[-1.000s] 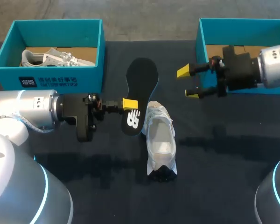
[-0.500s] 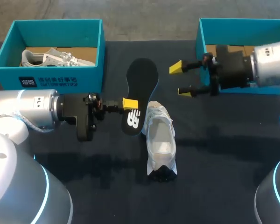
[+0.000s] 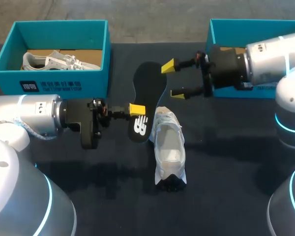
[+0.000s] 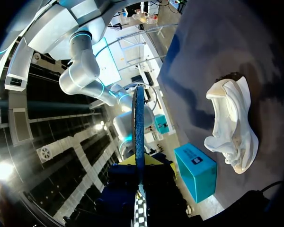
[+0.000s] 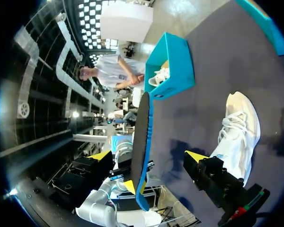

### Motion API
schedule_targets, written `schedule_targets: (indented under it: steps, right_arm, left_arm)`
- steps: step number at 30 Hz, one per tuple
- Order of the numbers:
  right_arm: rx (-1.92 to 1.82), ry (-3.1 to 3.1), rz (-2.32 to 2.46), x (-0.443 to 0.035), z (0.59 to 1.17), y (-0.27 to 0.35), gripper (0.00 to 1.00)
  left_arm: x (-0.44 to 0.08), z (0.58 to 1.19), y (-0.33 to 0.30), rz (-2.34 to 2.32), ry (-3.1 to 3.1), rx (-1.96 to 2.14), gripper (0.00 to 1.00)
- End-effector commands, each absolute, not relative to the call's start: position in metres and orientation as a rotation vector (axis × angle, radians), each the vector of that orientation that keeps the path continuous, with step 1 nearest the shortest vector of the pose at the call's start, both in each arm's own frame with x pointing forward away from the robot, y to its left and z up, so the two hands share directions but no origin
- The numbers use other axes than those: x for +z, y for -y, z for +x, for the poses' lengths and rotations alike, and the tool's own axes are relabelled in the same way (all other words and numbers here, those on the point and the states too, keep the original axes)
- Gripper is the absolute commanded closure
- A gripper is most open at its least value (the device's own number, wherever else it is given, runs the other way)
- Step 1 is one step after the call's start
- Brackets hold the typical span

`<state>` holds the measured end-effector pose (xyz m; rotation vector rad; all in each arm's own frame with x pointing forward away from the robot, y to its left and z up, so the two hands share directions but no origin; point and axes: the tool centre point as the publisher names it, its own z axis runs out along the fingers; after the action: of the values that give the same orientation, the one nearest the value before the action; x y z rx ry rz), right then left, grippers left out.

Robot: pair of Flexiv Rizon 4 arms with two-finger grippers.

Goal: Take the shoe out of the shoebox, open the shoe tongue, remove and reinsert the insole, then place the shoe into the shoebox

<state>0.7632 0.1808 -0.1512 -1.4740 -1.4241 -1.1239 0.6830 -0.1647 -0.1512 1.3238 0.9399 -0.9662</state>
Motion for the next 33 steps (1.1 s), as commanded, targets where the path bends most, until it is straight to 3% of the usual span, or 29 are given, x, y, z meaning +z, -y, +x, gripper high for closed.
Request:
schedule_targets:
  steps: [1, 2, 3, 11, 33]
  right_arm:
    - [-1.120, 1.427, -1.479, -0.150, 0.767, -0.196, 0.00]
    - [-1.120, 1.427, -1.479, -0.149, 0.767, -0.197, 0.05]
    - [-1.120, 1.428, -1.479, -0.148, 0.767, -0.198, 0.19]
    - [-1.104, 1.414, -1.485, -0.147, 0.765, -0.206, 0.50]
    - [-1.129, 1.411, -1.500, -0.137, 0.762, -0.210, 0.73]
  left_arm:
    - [-0.152, 0.683, 0.166, 1.321, -0.938, -0.963, 1.00]
    - [-0.152, 0.683, 0.166, 1.321, -0.938, -0.963, 1.00]
    - [-0.152, 0.683, 0.166, 1.321, -0.938, -0.963, 1.00]
    - [-0.152, 0.683, 0.166, 1.321, -0.938, -0.963, 1.00]
    - [-0.152, 0.683, 0.166, 1.321, -0.938, -0.963, 1.00]
